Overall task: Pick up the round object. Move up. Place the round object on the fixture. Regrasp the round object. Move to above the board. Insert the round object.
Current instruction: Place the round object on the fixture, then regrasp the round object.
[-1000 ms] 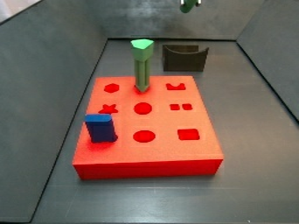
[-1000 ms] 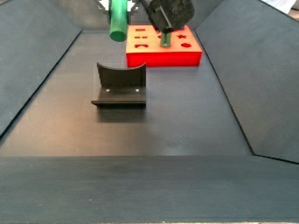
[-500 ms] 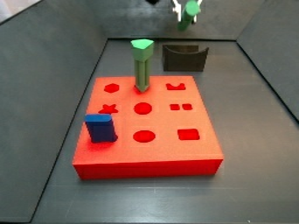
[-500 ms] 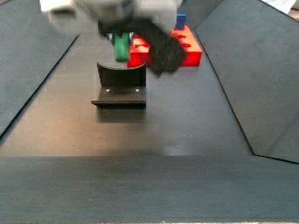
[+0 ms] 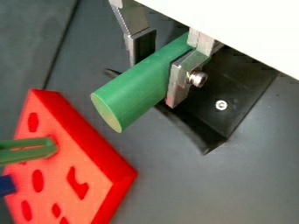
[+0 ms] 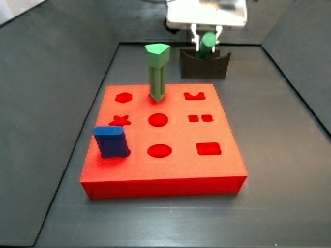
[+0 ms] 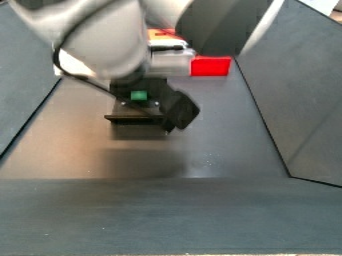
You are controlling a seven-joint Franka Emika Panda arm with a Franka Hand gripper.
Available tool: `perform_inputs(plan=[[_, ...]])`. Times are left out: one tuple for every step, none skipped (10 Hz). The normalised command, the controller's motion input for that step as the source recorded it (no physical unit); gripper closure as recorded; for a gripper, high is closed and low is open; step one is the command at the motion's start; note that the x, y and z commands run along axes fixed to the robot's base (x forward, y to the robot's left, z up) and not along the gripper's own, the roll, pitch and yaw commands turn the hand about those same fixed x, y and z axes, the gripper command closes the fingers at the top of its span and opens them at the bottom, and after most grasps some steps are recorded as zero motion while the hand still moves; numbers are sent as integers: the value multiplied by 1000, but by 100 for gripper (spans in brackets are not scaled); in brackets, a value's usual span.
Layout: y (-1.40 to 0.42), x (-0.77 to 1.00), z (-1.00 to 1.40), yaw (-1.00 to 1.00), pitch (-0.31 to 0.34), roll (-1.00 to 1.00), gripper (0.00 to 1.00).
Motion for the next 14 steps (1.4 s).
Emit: perform_inputs(plan=[[69, 109, -398, -119, -74, -157, 100], [55, 96, -226, -82, -82, -139, 100], [0, 0, 0, 0, 0, 0, 0], [0, 0, 1000, -6, -3, 35, 0], [1, -4, 1000, -3, 0, 35, 0], [3, -23, 1000, 8, 16, 47, 0], [0, -28, 1000, 10, 25, 53, 0], [1, -31, 1000, 11, 41, 56, 0], [7, -31, 897, 6, 59, 51, 0], [5, -31, 658, -2, 75, 52, 0], [5, -30, 539, -8, 80, 55, 0], [3, -25, 300, -20, 86, 61, 0], [-830, -115, 1000, 28, 46, 1000, 0], [-859, -116, 922, 28, 43, 1000, 0]])
